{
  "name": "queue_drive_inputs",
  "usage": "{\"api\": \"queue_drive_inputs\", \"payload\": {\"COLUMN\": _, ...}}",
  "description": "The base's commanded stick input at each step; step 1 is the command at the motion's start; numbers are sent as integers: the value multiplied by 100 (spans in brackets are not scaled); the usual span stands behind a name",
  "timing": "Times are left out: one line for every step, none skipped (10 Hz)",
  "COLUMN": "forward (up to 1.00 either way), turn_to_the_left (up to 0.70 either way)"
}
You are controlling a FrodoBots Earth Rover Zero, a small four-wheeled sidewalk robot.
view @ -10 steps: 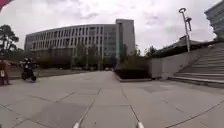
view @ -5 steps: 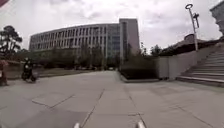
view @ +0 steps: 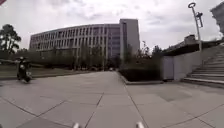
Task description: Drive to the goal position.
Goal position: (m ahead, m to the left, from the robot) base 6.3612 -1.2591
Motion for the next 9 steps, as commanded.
{"api": "queue_drive_inputs", "payload": {"forward": 70, "turn_to_the_left": 2}}
{"api": "queue_drive_inputs", "payload": {"forward": 70, "turn_to_the_left": 7}}
{"api": "queue_drive_inputs", "payload": {"forward": 70, "turn_to_the_left": 12}}
{"api": "queue_drive_inputs", "payload": {"forward": 70, "turn_to_the_left": 14}}
{"api": "queue_drive_inputs", "payload": {"forward": 70, "turn_to_the_left": 14}}
{"api": "queue_drive_inputs", "payload": {"forward": 70, "turn_to_the_left": 13}}
{"api": "queue_drive_inputs", "payload": {"forward": 70, "turn_to_the_left": 8}}
{"api": "queue_drive_inputs", "payload": {"forward": 70, "turn_to_the_left": 2}}
{"api": "queue_drive_inputs", "payload": {"forward": 70, "turn_to_the_left": 1}}
